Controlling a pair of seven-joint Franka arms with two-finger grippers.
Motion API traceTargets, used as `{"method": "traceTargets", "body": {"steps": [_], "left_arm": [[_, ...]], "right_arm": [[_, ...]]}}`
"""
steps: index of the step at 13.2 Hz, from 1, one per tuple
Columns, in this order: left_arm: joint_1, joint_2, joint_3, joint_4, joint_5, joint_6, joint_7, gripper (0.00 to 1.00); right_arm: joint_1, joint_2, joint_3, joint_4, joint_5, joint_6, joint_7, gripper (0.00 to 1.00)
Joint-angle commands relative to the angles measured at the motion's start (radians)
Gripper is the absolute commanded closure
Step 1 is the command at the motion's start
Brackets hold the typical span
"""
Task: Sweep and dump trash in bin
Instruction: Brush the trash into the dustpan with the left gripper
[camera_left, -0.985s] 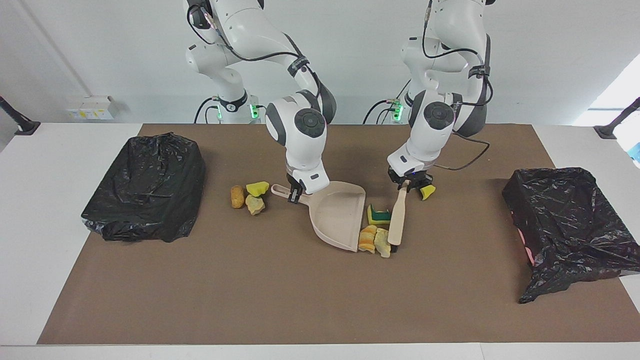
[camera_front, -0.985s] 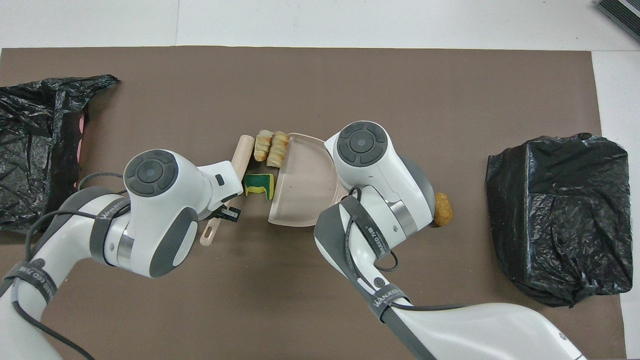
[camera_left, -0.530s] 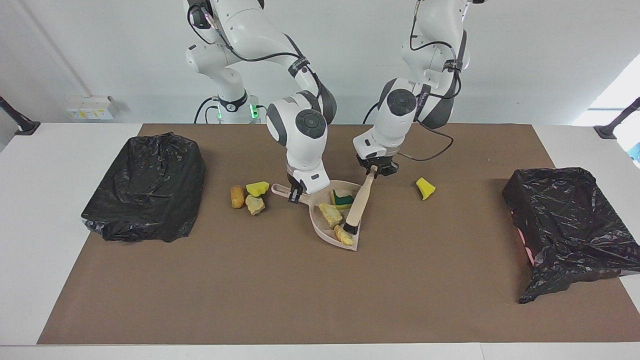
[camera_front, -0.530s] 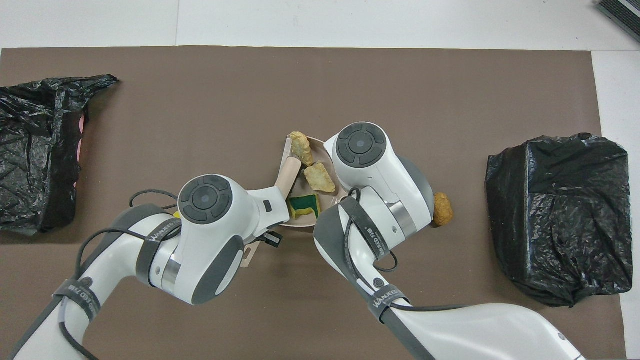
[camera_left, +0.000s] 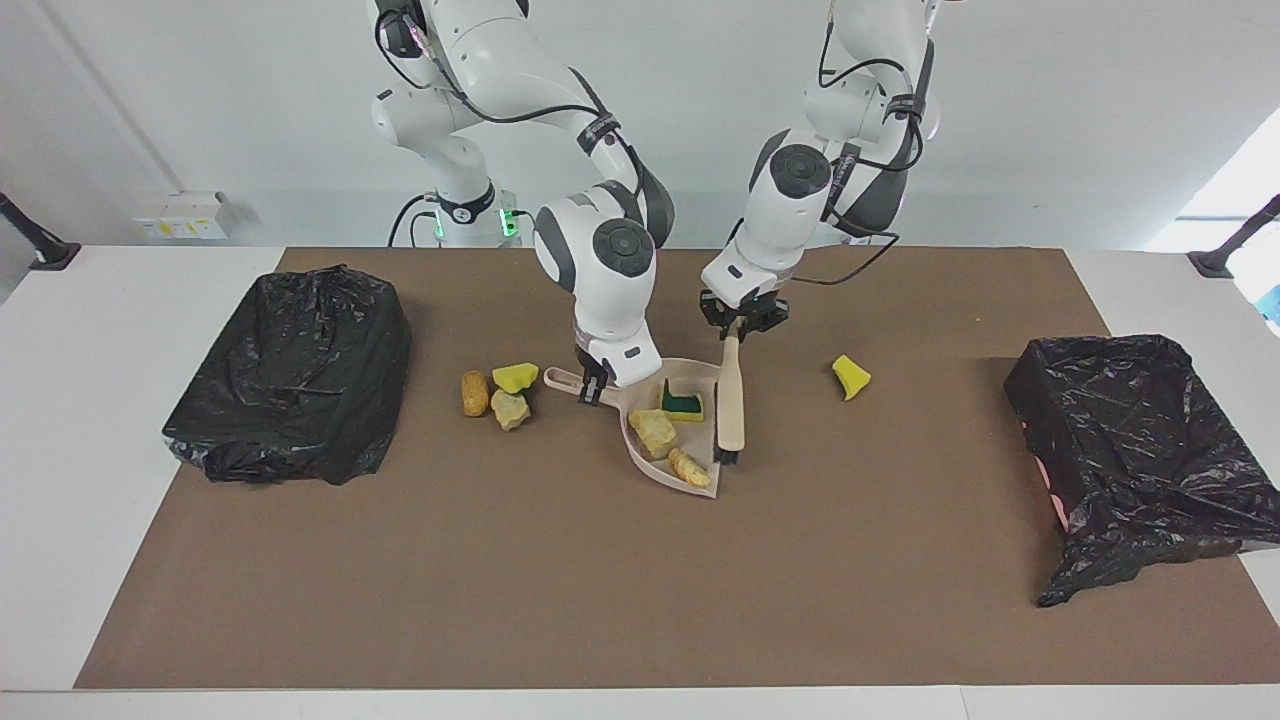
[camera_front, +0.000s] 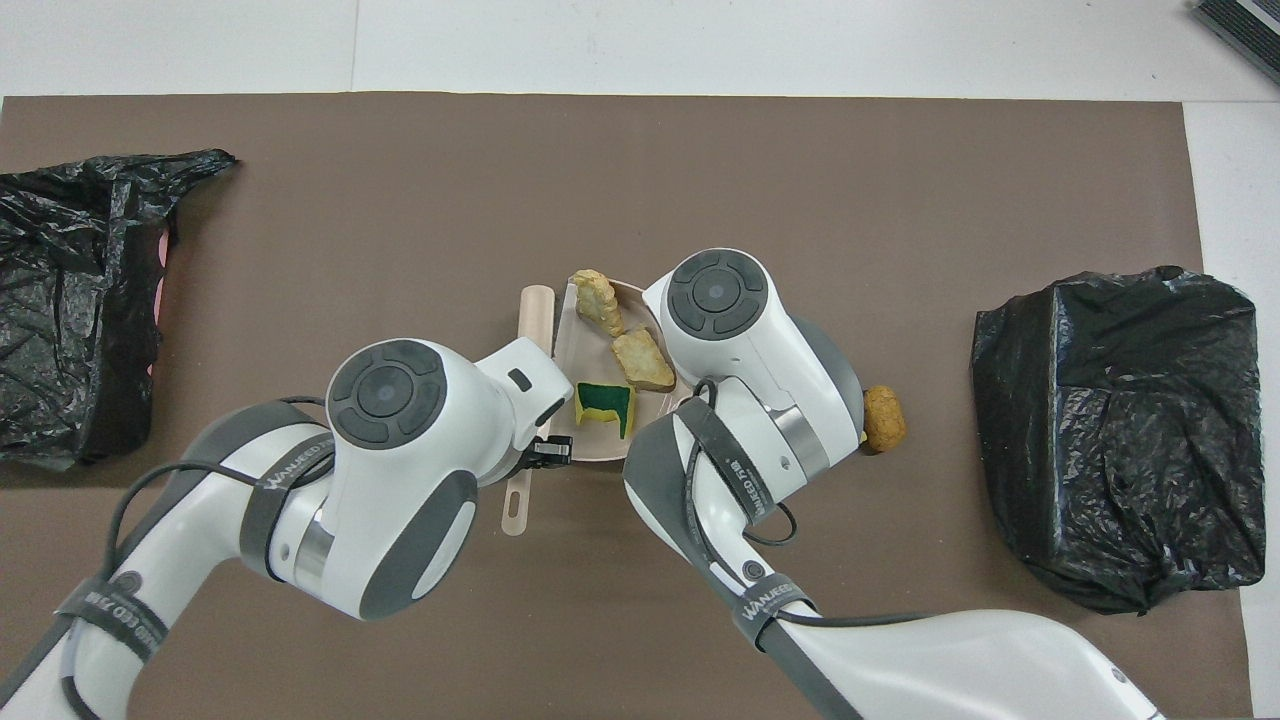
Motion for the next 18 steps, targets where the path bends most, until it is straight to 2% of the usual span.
{"method": "traceTargets", "body": {"steps": [1, 3, 5, 6, 7, 9, 11, 14, 18], "left_arm": [[0.08, -0.057, -0.003, -0.003, 0.067, -0.142, -0.111, 1.0], [0.12, -0.083, -0.005, -0.018, 0.154, -0.245, -0.23, 1.0], [0.164, -0.113, -0.005, -0.054, 0.196, -0.308, -0.304, 1.0], [0.177, -0.148, -0.005, -0.108, 0.209, -0.318, -0.308, 1.0], [0.191, -0.199, -0.006, -0.19, 0.225, -0.302, -0.308, 1.0], [0.197, -0.294, -0.008, -0.347, 0.24, -0.176, -0.294, 1.0], [0.182, -0.278, -0.011, -0.368, 0.24, -0.122, -0.279, 1.0], [0.123, -0.261, -0.014, -0.366, 0.221, -0.051, -0.231, 1.0], [0.015, -0.224, -0.014, -0.36, 0.095, 0.036, -0.104, 1.0]], "right_arm": [[0.006, -0.026, 0.013, -0.036, 0.004, -0.001, -0.1, 1.0], [0.007, -0.035, 0.013, -0.05, 0.001, 0.0, -0.218, 1.0], [0.024, -0.044, 0.014, -0.069, -0.001, 0.006, -0.221, 1.0], [0.05, -0.05, 0.014, -0.073, -0.001, 0.005, -0.214, 1.0], [0.055, -0.055, 0.014, -0.079, -0.001, 0.005, -0.212, 1.0], [0.053, -0.064, 0.014, -0.11, -0.001, 0.026, -0.209, 1.0], [0.055, -0.086, 0.014, -0.16, -0.001, 0.071, -0.165, 1.0], [0.055, -0.086, 0.014, -0.164, -0.001, 0.074, -0.155, 1.0], [0.047, -0.084, 0.013, -0.164, -0.001, 0.071, -0.122, 1.0]]}}
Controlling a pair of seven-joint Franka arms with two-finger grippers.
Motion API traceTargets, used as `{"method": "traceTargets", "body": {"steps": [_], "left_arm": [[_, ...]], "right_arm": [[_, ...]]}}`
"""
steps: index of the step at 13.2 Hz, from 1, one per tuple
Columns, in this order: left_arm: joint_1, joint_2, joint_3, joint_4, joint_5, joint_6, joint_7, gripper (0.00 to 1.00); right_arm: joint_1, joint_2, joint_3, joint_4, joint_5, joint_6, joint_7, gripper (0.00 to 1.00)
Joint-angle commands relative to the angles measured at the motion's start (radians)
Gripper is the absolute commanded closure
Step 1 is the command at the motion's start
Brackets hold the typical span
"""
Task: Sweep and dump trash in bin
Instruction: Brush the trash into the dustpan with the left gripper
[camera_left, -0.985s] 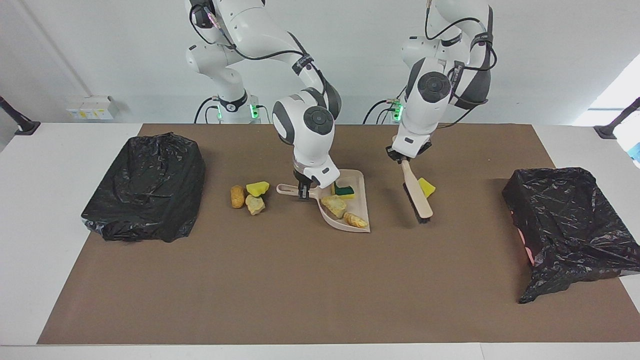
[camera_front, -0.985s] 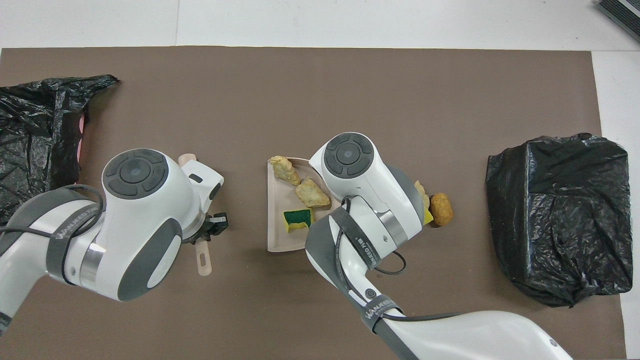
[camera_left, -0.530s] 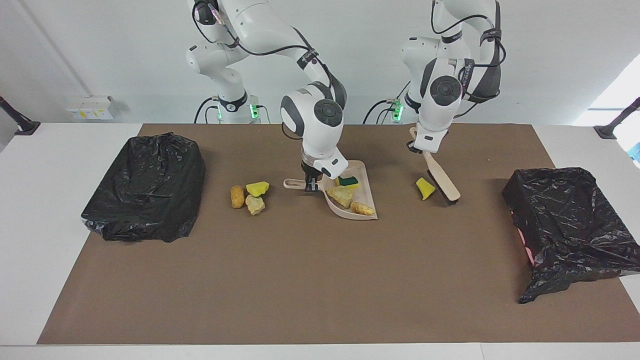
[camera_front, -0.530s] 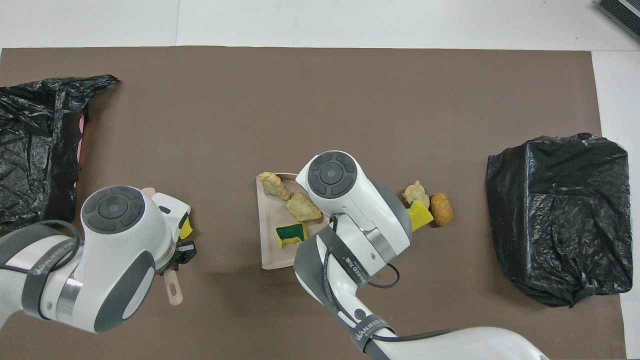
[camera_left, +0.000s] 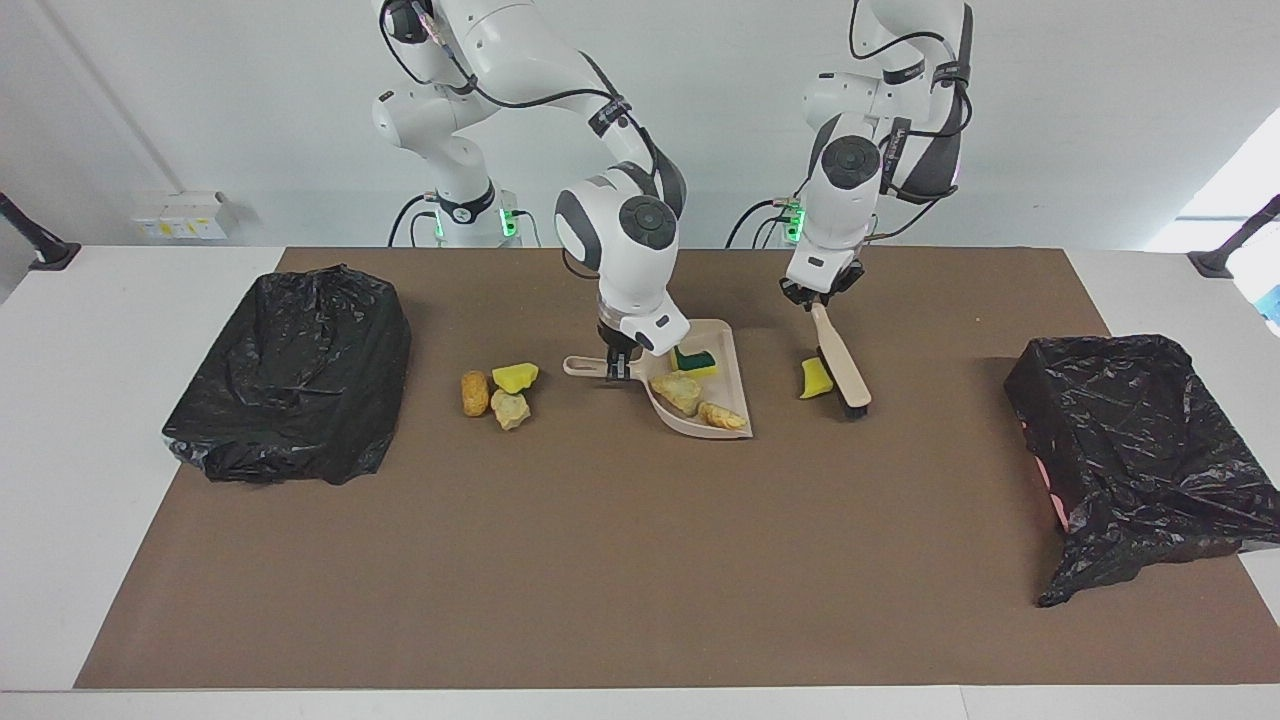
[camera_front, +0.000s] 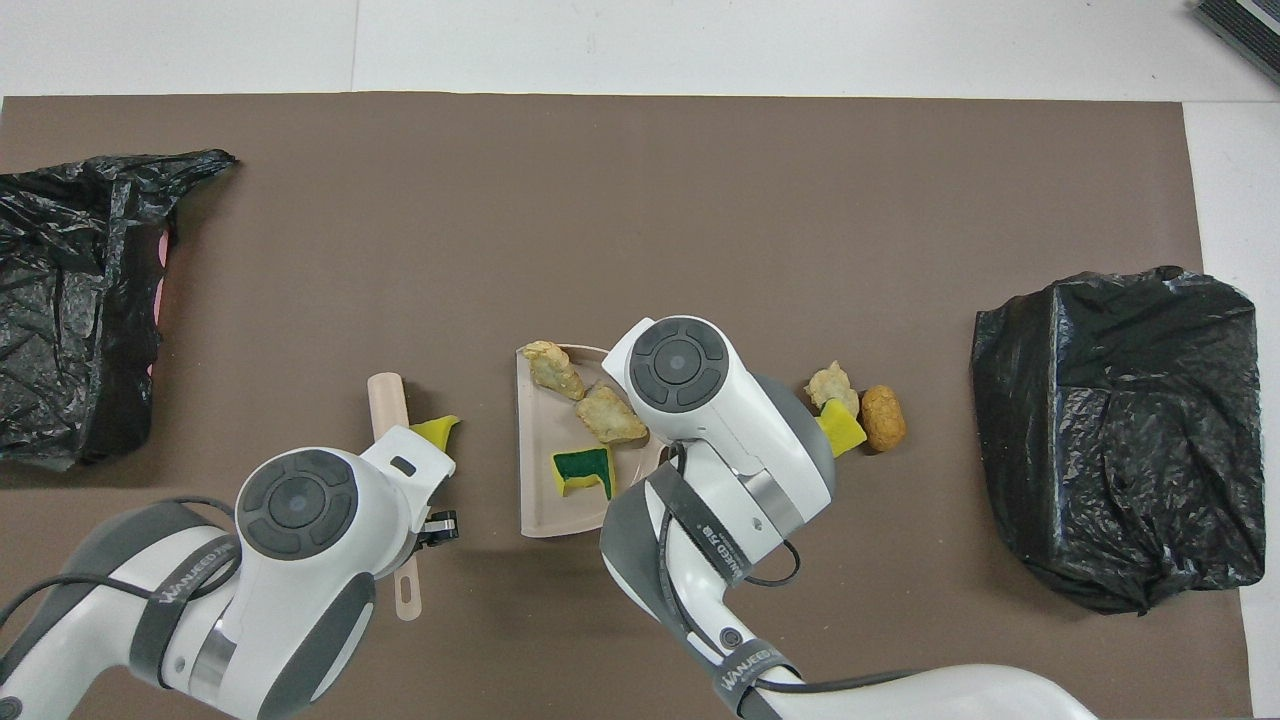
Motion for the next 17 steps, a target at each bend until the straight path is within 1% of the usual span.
{"method": "traceTargets", "body": {"steps": [1, 3, 4, 5, 6, 7, 10, 12, 14, 17], "left_arm": [[-0.093, 0.034, 0.012, -0.011, -0.061, 0.097, 0.061, 1.0], [-0.156, 0.058, 0.01, -0.006, -0.077, 0.143, 0.064, 1.0], [-0.187, 0.061, 0.01, 0.009, -0.093, 0.145, 0.061, 1.0], [-0.222, 0.075, 0.01, 0.048, -0.109, 0.145, 0.05, 1.0], [-0.239, 0.109, 0.01, 0.094, -0.126, 0.145, 0.046, 1.0], [-0.244, 0.117, 0.009, 0.121, -0.129, 0.148, 0.047, 1.0], [-0.279, 0.117, 0.006, 0.141, -0.155, 0.195, 0.047, 1.0], [-0.261, 0.109, 0.015, 0.159, -0.16, 0.182, 0.05, 1.0], [-0.203, 0.095, 0.018, 0.161, -0.16, 0.162, 0.05, 1.0], [-0.102, 0.065, 0.019, 0.188, -0.158, 0.079, 0.064, 1.0]], "right_arm": [[-0.014, -0.021, 0.005, -0.044, -0.001, 0.017, 0.025, 1.0], [-0.014, -0.021, 0.005, -0.044, -0.001, 0.017, 0.027, 1.0], [-0.014, -0.019, 0.005, -0.04, -0.001, 0.017, 0.03, 1.0], [-0.014, -0.019, 0.005, -0.037, -0.001, 0.014, 0.034, 1.0], [-0.014, -0.016, 0.005, -0.027, -0.006, 0.003, 0.038, 1.0], [-0.014, -0.016, 0.005, -0.024, -0.006, 0.001, 0.038, 1.0], [-0.014, -0.013, 0.005, -0.019, -0.011, 0.001, 0.041, 1.0], [-0.014, -0.013, 0.005, -0.019, -0.011, 0.003, 0.05, 1.0], [-0.014, -0.011, 0.005, -0.019, -0.011, 0.005, 0.05, 1.0], [-0.015, -0.011, 0.005, -0.016, -0.011, 0.003, 0.051, 1.0]]}}
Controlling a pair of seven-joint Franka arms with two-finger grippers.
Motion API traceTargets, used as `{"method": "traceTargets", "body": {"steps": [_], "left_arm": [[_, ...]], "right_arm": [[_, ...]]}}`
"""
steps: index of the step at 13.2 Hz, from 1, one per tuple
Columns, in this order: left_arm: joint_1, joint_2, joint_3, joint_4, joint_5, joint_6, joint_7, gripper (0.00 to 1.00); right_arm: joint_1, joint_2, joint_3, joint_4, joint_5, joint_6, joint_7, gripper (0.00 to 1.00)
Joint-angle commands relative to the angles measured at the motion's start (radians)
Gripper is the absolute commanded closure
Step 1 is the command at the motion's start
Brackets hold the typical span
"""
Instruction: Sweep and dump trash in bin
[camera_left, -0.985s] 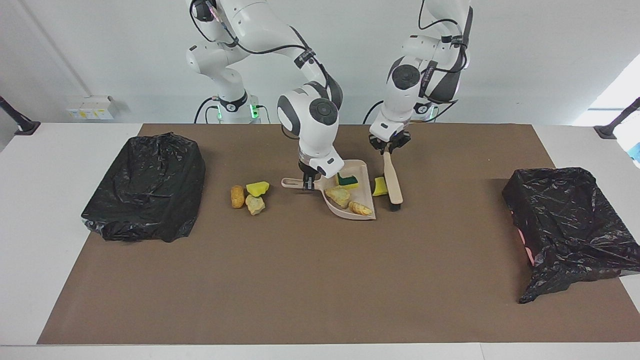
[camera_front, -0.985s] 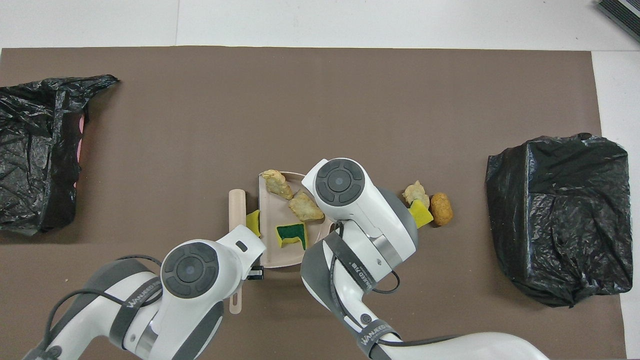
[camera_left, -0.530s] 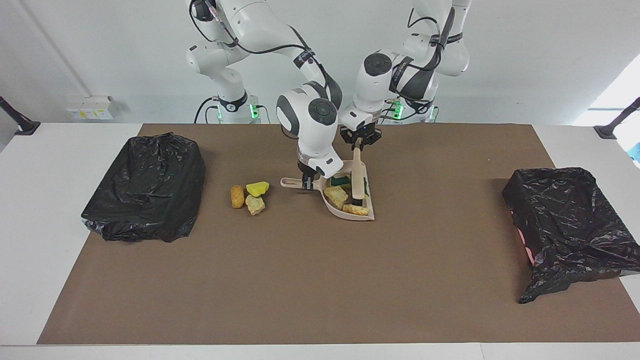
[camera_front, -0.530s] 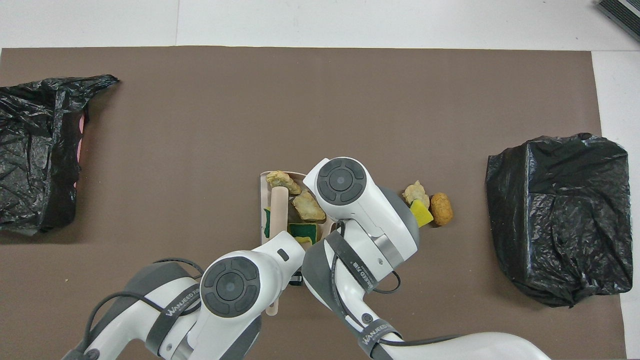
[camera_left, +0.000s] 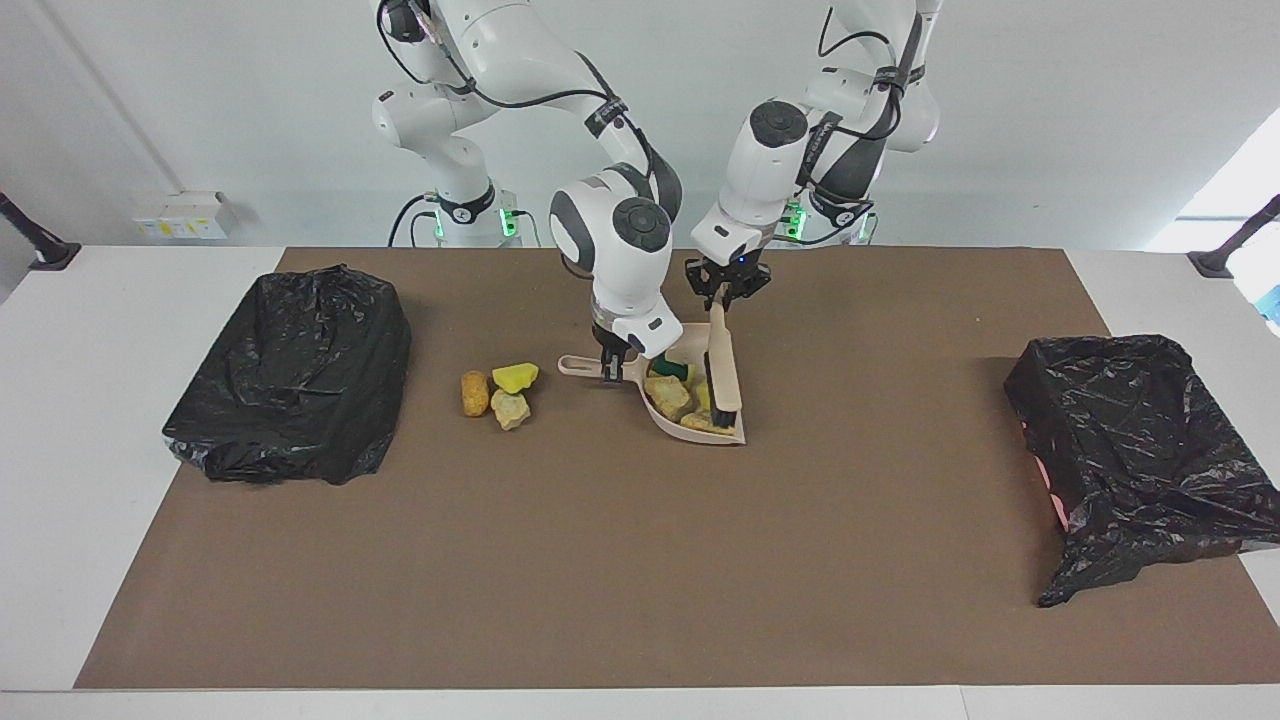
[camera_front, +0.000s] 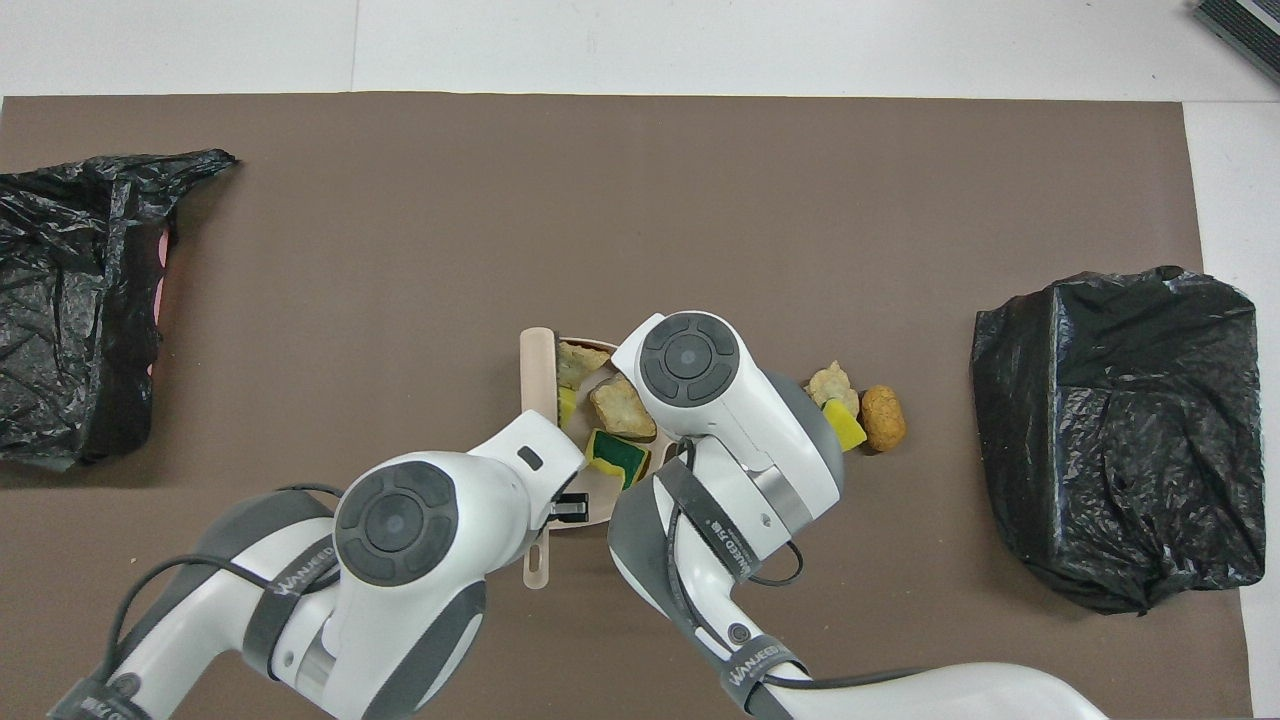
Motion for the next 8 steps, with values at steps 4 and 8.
{"method": "traceTargets", "body": {"steps": [4, 8], "left_arm": [[0.153, -0.034, -0.004, 0.02, -0.017, -0.069, 0.082, 1.0], [0.156, -0.043, -0.004, 0.016, -0.019, -0.126, 0.108, 1.0]], "right_arm": [[-0.047, -0.058, 0.007, 0.001, 0.004, -0.018, 0.052, 1.0], [-0.151, -0.19, 0.007, 0.01, 0.008, -0.102, 0.054, 1.0]]}}
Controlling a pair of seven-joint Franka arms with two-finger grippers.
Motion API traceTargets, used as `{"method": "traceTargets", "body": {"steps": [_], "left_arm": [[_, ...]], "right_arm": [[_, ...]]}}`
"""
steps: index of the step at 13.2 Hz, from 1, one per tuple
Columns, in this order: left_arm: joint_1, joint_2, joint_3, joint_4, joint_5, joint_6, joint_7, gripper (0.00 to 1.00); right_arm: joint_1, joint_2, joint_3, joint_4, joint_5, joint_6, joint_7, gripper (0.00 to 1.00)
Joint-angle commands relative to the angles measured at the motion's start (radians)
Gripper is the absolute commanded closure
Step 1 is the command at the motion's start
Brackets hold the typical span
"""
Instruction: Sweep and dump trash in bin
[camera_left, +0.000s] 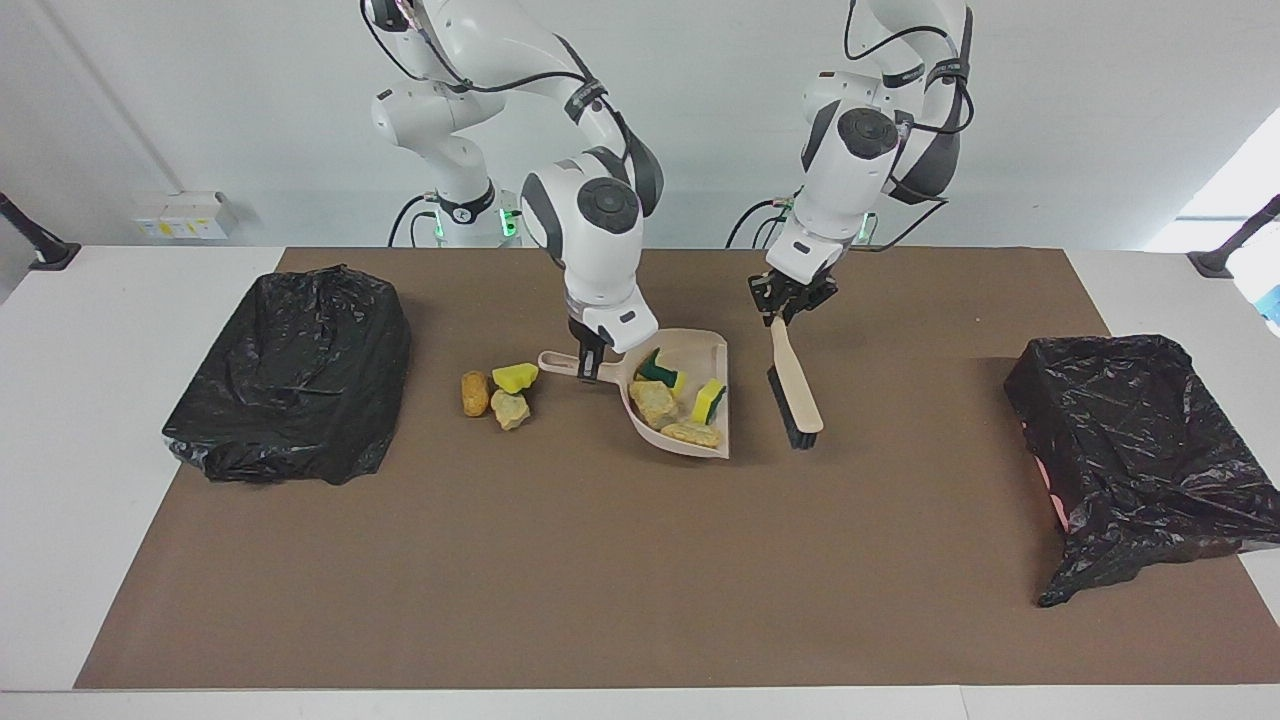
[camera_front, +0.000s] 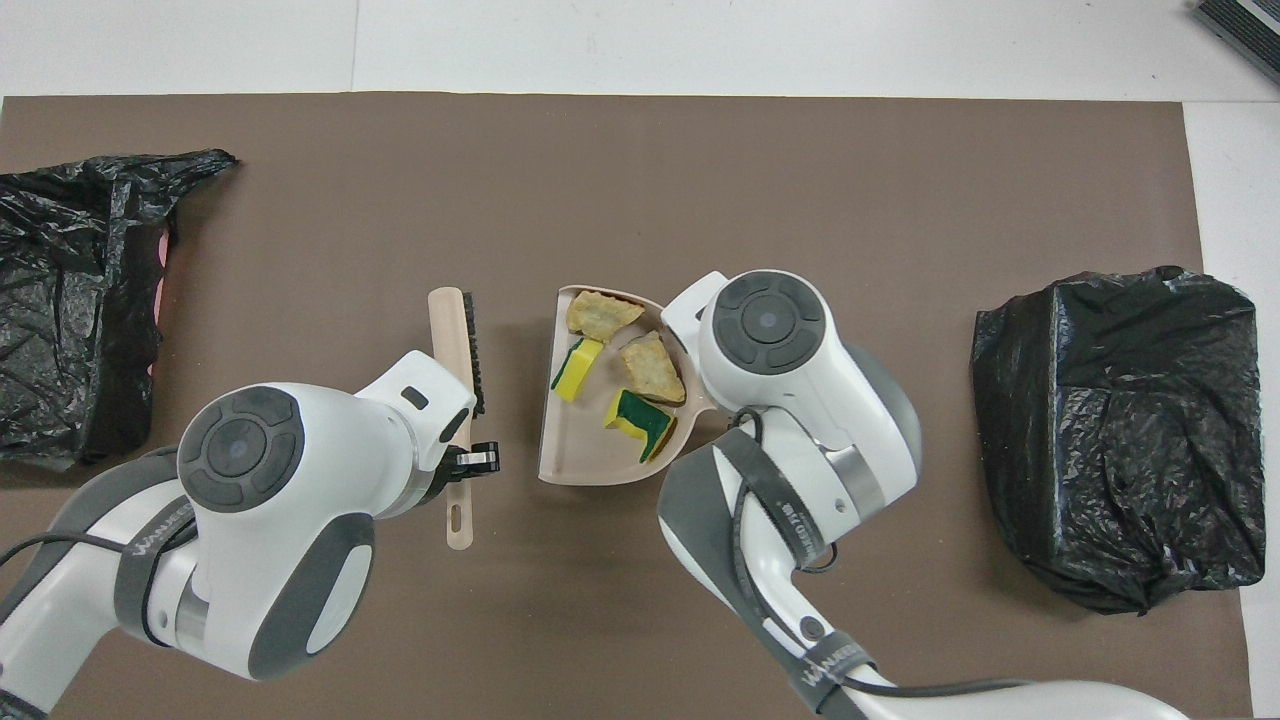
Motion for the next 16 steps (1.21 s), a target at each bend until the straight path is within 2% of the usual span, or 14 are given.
{"method": "traceTargets", "body": {"steps": [1, 3, 6, 7, 10, 13, 14, 15, 16], "left_arm": [[0.002, -0.04, -0.009, -0.012, -0.017, -0.095, 0.018, 1.0], [-0.026, -0.092, -0.022, -0.079, -0.017, -0.096, -0.011, 1.0], [-0.211, -0.097, -0.022, -0.153, -0.016, -0.041, -0.213, 1.0], [-0.242, -0.103, -0.023, -0.178, -0.016, -0.007, -0.259, 1.0], [-0.342, -0.102, -0.029, -0.248, -0.016, 0.093, -0.342, 1.0], [-0.38, -0.086, -0.028, -0.302, -0.016, 0.179, -0.388, 1.0], [-0.373, -0.085, -0.028, -0.299, -0.016, 0.173, -0.384, 0.71], [-0.36, -0.064, -0.025, -0.285, -0.01, 0.168, -0.374, 0.01], [-0.336, -0.054, -0.022, -0.258, -0.007, 0.162, -0.374, 0.0]], "right_arm": [[-0.075, -0.101, 0.009, 0.005, 0.008, -0.079, 0.014, 1.0], [-0.117, -0.148, 0.001, 0.019, 0.008, -0.131, 0.016, 1.0], [-0.244, -0.225, 0.0, 0.021, -0.009, -0.212, -0.001, 1.0], [-0.285, -0.239, 0.0, 0.031, -0.013, -0.24, -0.013, 1.0], [-0.425, -0.243, -0.007, 0.062, -0.025, -0.327, -0.13, 1.0], [-0.613, -0.248, -0.007, 0.056, -0.094, -0.324, -0.35, 1.0], [-0.67, -0.248, -0.007, 0.056, -0.129, -0.314, -0.413, 1.0], [-0.718, -0.251, -0.007, 0.053, -0.177, -0.289, -0.456, 1.0], [-0.756, -0.26, -0.007, 0.045, -0.215, -0.262, -0.49, 1.0]]}}
